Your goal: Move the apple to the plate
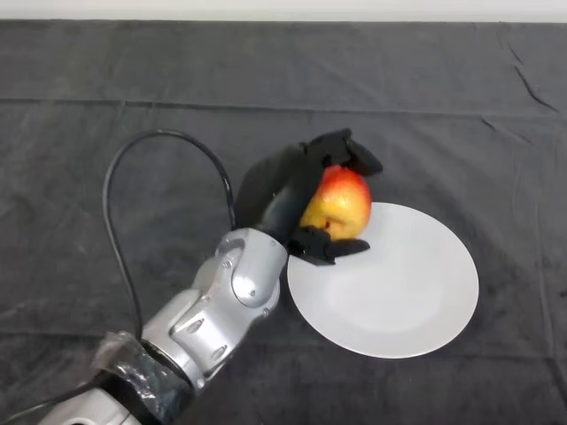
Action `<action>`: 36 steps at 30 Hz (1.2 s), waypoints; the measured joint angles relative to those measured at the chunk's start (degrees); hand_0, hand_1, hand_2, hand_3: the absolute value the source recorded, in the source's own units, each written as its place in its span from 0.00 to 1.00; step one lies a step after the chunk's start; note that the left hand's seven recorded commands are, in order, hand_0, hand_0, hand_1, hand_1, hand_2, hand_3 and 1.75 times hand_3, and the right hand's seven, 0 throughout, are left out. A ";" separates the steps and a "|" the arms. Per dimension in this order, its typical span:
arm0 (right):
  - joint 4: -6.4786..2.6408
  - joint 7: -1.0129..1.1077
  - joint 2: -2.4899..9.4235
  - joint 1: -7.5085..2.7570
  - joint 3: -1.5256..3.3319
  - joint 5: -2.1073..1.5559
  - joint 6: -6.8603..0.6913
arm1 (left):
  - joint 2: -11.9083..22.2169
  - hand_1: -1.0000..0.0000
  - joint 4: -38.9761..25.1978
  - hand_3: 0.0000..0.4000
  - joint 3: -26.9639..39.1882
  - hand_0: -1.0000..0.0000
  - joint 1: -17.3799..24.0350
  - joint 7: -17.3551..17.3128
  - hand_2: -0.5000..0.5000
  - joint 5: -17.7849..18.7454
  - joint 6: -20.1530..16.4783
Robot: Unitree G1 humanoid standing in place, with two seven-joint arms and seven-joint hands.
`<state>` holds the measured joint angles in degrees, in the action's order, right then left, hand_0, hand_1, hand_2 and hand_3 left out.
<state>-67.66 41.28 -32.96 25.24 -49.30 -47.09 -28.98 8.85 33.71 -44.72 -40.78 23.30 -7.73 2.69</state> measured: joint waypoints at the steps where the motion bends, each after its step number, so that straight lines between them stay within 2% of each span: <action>1: 0.00 0.00 0.00 0.00 0.00 0.00 0.00 | -0.22 0.00 0.62 1.00 -0.91 0.00 -0.42 0.02 0.50 0.52 0.22; 13: 0.00 0.00 0.00 0.00 0.00 0.00 0.00 | -1.11 0.00 5.63 1.00 -8.49 0.00 -1.42 0.70 0.50 6.31 3.60; 14: 0.00 0.00 0.00 0.00 0.00 0.00 0.00 | -1.12 0.07 5.69 1.00 -8.85 0.00 -1.64 0.70 0.46 6.55 3.60; 15: 0.00 0.00 0.00 0.00 0.00 0.00 0.00 | -1.12 0.29 5.74 1.00 -9.13 0.00 -1.79 0.70 0.36 6.69 3.60; 16: 0.00 0.00 0.00 0.00 0.00 0.00 0.00 | -1.12 0.55 5.77 1.00 -9.41 0.00 -1.97 0.70 0.23 6.89 3.60; 17: 0.00 0.00 0.00 0.00 0.00 0.00 0.00 | -1.12 1.00 5.94 1.00 -9.79 0.00 -2.25 0.70 0.00 7.26 3.60; 18: 0.00 0.00 0.00 0.00 0.00 0.00 0.00 | -1.16 1.00 6.62 0.81 -10.61 0.19 -3.07 0.67 0.10 7.51 3.60; 19: 0.00 0.00 0.00 0.00 0.00 0.00 0.00 | -1.24 1.00 7.27 0.75 -10.96 0.25 -3.69 0.65 0.13 7.60 3.59; 20: 0.00 0.00 0.00 0.00 0.00 0.00 0.00 | -1.21 1.00 7.47 0.21 -11.02 0.79 -4.00 0.63 0.39 7.71 3.59; 22: 0.00 0.00 0.00 0.00 0.00 0.00 0.00 | -1.14 1.00 7.50 0.00 -11.09 1.00 -4.50 0.45 0.50 8.10 3.59; 27: 0.00 0.00 0.00 0.00 0.00 0.00 0.00 | -1.03 1.00 7.50 0.00 -11.13 1.00 -5.89 -0.26 0.50 8.78 3.59; 36: 0.00 0.01 0.00 0.00 0.00 0.00 0.00 | -0.36 1.00 7.50 0.00 -9.35 1.00 -6.03 -0.35 0.50 9.37 4.13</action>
<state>-67.66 41.29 -32.97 25.24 -49.31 -47.08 -28.98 8.49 41.22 -54.08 -46.82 22.95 1.63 6.82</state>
